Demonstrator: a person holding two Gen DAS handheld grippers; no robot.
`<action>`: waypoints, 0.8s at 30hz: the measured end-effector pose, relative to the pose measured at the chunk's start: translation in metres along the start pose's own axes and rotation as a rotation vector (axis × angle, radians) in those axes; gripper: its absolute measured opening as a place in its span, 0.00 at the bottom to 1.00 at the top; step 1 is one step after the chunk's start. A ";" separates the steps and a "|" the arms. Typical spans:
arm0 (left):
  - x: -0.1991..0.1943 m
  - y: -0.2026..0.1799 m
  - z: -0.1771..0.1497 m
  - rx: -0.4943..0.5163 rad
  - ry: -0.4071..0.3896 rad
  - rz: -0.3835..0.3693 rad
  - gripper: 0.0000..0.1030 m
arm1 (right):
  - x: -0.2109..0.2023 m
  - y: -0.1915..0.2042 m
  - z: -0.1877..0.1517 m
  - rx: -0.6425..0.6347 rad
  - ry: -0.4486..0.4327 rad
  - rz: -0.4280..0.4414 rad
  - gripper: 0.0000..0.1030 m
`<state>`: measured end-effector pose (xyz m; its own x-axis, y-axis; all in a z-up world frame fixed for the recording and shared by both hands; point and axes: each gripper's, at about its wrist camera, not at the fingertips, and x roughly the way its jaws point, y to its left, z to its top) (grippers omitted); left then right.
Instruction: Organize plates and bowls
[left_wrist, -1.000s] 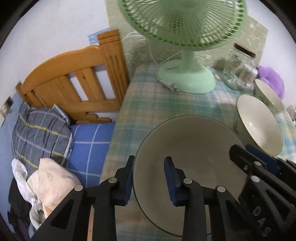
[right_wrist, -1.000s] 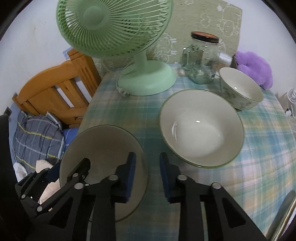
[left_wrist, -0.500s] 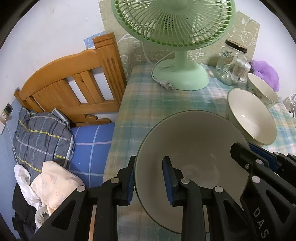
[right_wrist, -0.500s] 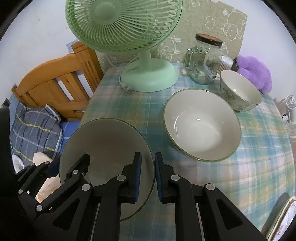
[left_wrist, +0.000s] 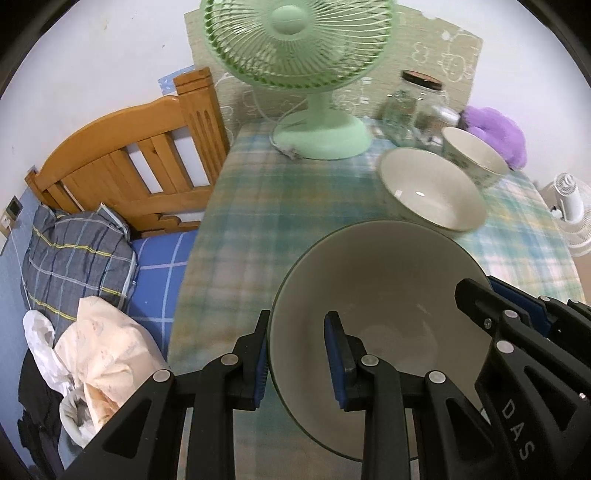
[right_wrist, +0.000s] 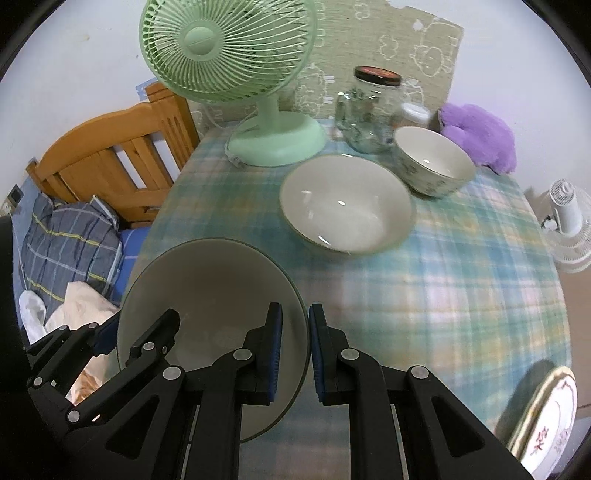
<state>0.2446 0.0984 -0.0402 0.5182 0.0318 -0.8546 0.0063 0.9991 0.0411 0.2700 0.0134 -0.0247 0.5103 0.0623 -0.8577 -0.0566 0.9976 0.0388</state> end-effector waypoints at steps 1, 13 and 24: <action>-0.003 -0.004 -0.002 0.002 -0.001 -0.002 0.26 | -0.003 -0.003 -0.003 0.001 0.000 -0.001 0.17; -0.035 -0.066 -0.036 0.027 0.022 -0.009 0.26 | -0.048 -0.060 -0.046 0.016 -0.005 -0.026 0.17; -0.042 -0.120 -0.064 0.040 0.063 -0.030 0.26 | -0.063 -0.116 -0.084 0.019 0.031 -0.041 0.17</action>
<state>0.1670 -0.0213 -0.0423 0.4625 0.0052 -0.8866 0.0559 0.9978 0.0350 0.1727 -0.1081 -0.0183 0.4848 0.0205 -0.8744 -0.0191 0.9997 0.0128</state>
